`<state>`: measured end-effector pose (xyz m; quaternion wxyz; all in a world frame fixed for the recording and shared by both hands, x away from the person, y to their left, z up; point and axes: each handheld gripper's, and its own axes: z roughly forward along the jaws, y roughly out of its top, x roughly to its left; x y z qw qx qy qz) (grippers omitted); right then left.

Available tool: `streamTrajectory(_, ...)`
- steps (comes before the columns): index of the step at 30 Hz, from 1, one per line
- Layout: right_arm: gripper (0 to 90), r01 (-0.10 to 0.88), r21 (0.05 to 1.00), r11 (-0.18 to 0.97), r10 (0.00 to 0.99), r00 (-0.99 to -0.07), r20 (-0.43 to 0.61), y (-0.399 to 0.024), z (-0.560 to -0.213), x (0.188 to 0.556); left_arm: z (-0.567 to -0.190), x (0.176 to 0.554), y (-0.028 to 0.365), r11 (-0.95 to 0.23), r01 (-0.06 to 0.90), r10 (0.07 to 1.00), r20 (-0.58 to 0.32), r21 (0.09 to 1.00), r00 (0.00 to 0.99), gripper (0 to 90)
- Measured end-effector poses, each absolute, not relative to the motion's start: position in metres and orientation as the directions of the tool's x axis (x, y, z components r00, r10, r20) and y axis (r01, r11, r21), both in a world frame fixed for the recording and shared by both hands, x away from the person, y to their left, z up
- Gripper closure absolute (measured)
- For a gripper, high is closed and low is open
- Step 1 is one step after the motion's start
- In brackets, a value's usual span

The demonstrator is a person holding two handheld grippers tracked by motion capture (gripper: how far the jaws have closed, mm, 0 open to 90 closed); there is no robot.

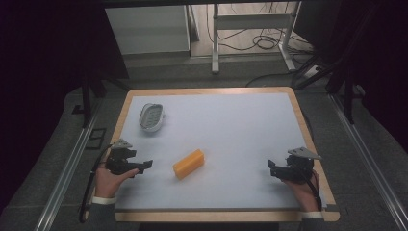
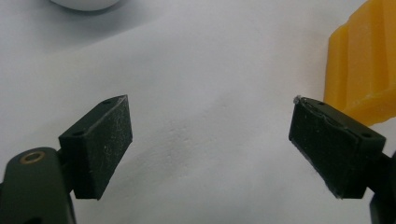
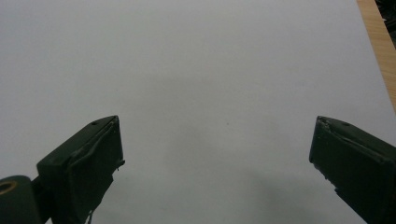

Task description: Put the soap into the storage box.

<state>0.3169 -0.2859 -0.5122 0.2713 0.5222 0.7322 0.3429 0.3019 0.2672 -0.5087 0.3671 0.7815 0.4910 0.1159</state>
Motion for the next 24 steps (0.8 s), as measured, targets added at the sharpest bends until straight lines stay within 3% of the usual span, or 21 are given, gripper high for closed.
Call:
streamTrajectory(19, 3.1, 0.582, 0.781, 0.227, 0.95, -0.309, -0.045, -0.289, -0.512, 0.315, -0.495, 0.295, 0.274, -0.229, 0.661, 0.84, -0.198, 0.714, 0.505, 17.1)
streamTrajectory(24, 3.1, 0.59, 0.782, 0.201, 0.948, -0.318, -0.004, -0.293, -0.511, 0.315, -0.487, 0.298, 0.272, -0.233, 0.664, 0.84, -0.196, 0.71, 0.505, 17.3)
